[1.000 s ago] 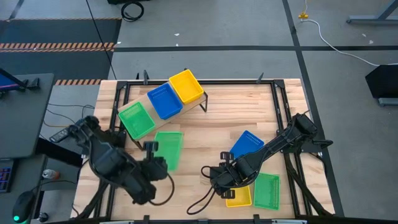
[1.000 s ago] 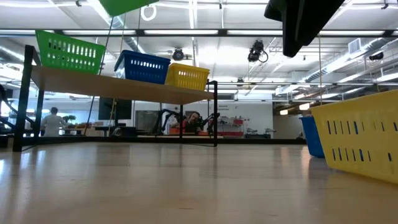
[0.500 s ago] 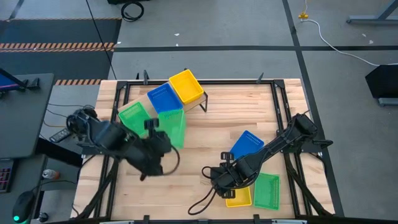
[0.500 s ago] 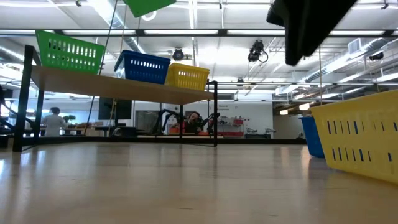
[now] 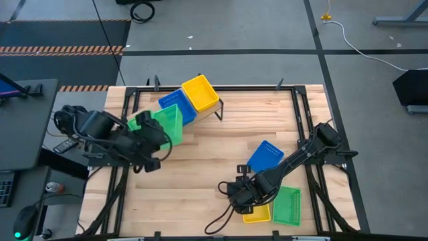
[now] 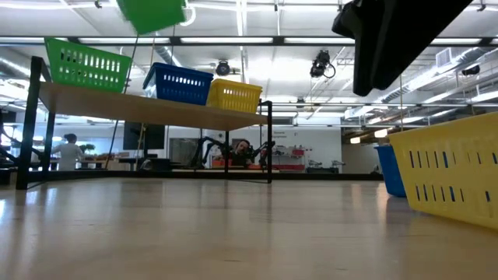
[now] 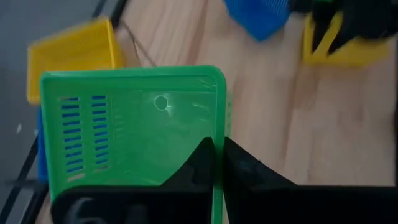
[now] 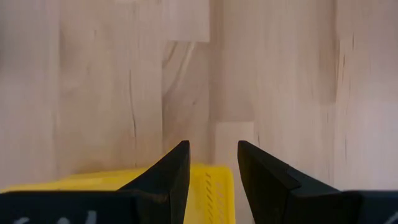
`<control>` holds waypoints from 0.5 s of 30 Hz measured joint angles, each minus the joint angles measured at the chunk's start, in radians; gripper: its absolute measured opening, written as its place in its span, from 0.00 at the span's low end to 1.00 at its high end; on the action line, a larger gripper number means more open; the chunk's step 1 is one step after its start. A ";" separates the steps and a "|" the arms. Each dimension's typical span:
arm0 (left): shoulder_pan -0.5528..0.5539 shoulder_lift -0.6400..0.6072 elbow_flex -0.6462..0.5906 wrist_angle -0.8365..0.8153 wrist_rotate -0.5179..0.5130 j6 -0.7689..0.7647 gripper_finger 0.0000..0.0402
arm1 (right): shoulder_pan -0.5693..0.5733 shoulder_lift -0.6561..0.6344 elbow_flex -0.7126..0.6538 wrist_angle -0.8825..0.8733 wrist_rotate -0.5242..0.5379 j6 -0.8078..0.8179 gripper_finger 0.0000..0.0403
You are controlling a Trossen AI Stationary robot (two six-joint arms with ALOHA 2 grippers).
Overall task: Stack baskets on shelf by color
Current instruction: Stack the left green basket on top of the green basket on the shelf
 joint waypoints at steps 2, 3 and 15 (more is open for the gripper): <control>0.006 -0.045 -0.087 -0.001 0.010 -0.020 0.04 | 0.000 0.000 0.000 0.016 0.006 -0.010 0.35; 0.009 -0.072 -0.128 0.000 0.016 -0.036 0.04 | 0.000 0.000 0.000 0.022 0.007 -0.013 0.35; 0.023 -0.287 -0.358 0.000 0.036 -0.226 0.04 | -0.002 0.000 0.000 0.028 0.007 -0.015 0.35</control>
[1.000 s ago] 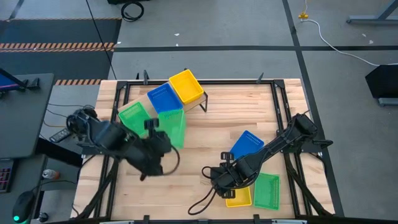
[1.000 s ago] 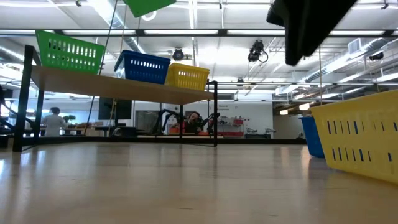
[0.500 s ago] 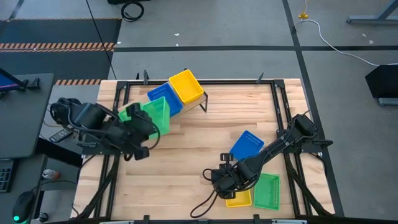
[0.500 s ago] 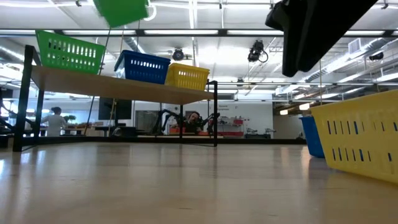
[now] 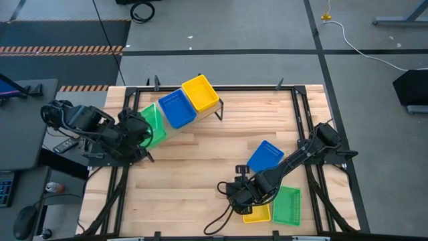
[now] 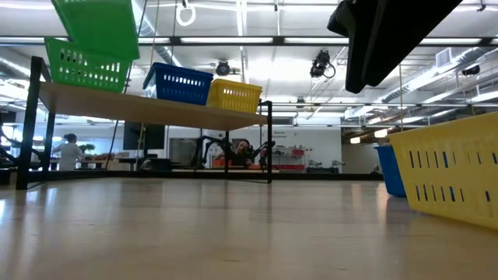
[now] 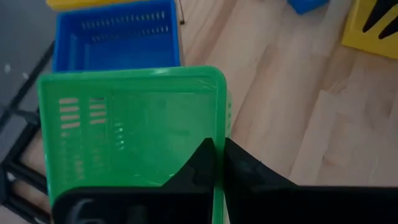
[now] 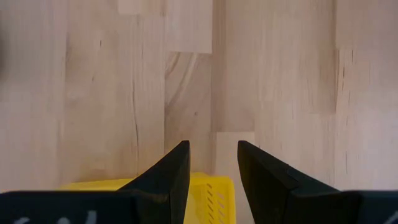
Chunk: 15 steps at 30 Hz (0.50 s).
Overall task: Stack baskets on shelf by color
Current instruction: Stack the left green basket on top of the green basket on the shelf
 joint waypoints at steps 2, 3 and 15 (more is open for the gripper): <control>0.000 -0.011 -0.019 -0.001 0.017 -0.034 0.04 | 0.000 0.000 0.000 0.006 0.000 0.000 0.35; 0.000 -0.011 -0.026 -0.001 0.025 -0.042 0.04 | 0.000 0.000 0.000 0.009 0.000 0.000 0.35; 0.088 -0.009 -0.075 0.000 0.114 -0.033 0.04 | 0.000 0.000 0.000 0.019 0.000 0.000 0.35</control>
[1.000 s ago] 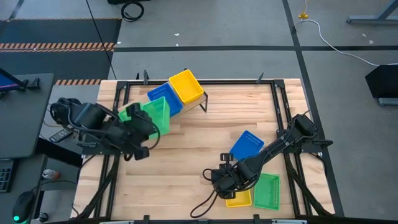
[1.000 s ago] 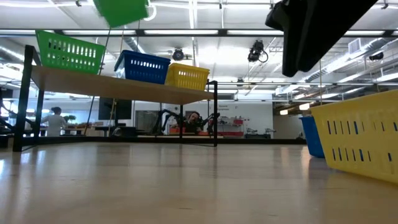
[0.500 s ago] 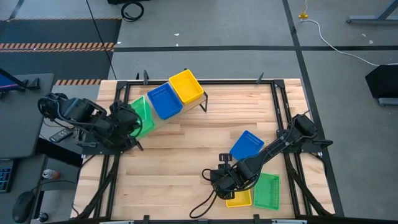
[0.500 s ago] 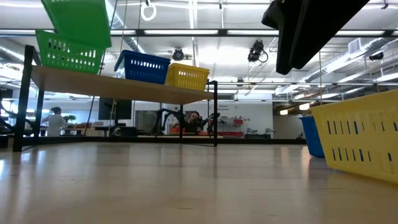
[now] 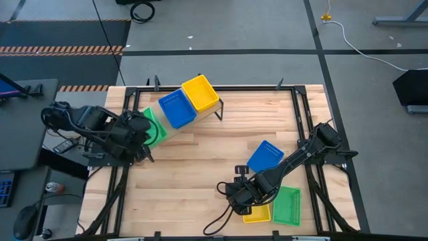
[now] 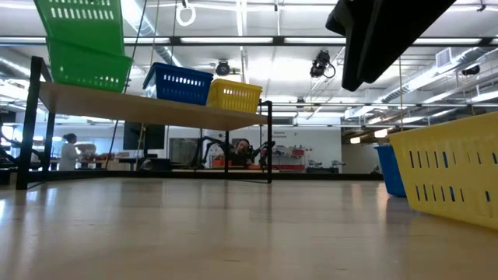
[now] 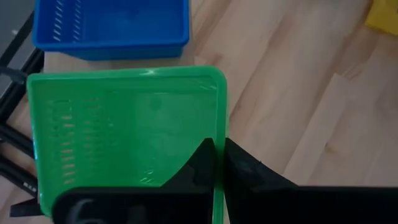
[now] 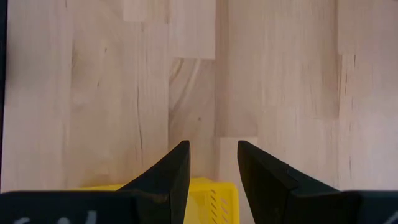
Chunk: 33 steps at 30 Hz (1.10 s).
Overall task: Stack baskets on shelf by color
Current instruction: Stack the left green basket on top of the green basket on the shelf
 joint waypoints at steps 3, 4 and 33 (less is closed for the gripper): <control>0.017 0.000 -0.003 0.001 0.008 0.015 0.04 | 0.000 0.000 0.000 0.006 0.000 -0.001 0.35; 0.023 0.000 -0.003 -0.001 0.007 0.028 0.04 | 0.000 0.000 0.000 0.008 0.000 -0.004 0.35; 0.033 0.067 -0.002 0.000 0.059 0.071 0.32 | 0.000 -0.001 0.000 0.037 0.000 -0.019 0.35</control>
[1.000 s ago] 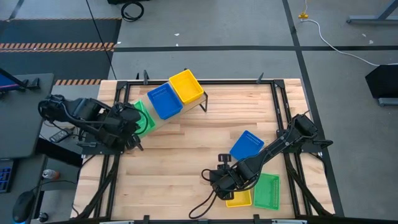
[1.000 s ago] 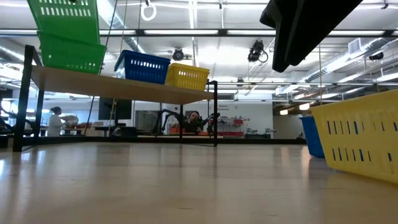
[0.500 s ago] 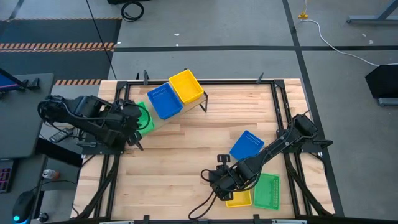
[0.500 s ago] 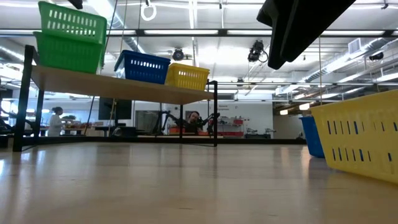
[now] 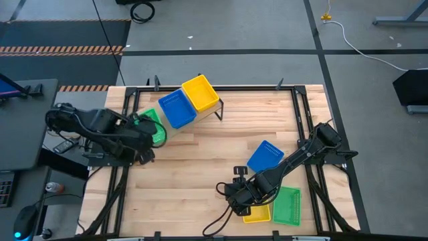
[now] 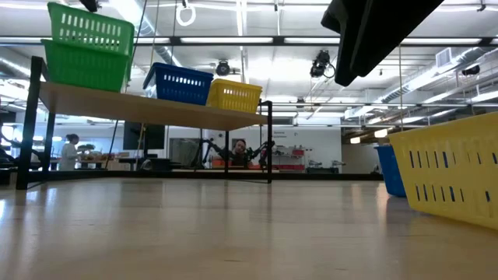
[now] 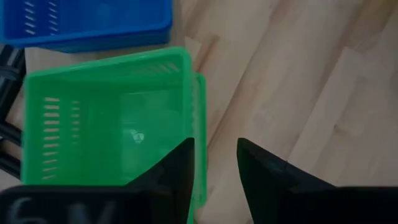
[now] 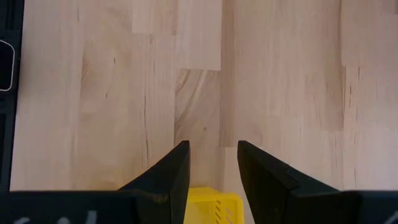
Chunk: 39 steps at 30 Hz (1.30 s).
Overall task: Stack baskets on shelf by color
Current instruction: Stack the left green basket on top of the green basket on the shelf
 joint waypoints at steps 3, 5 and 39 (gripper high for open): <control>0.001 0.028 0.000 -0.001 -0.004 0.028 0.32 | 0.000 0.000 0.000 0.005 0.000 0.000 0.35; 0.003 0.044 0.000 0.000 -0.011 0.039 0.32 | 0.000 0.000 0.000 0.005 0.000 0.000 0.35; -0.154 0.067 -0.075 0.109 0.021 -0.015 0.29 | 0.037 0.000 0.000 0.005 -0.019 0.038 0.35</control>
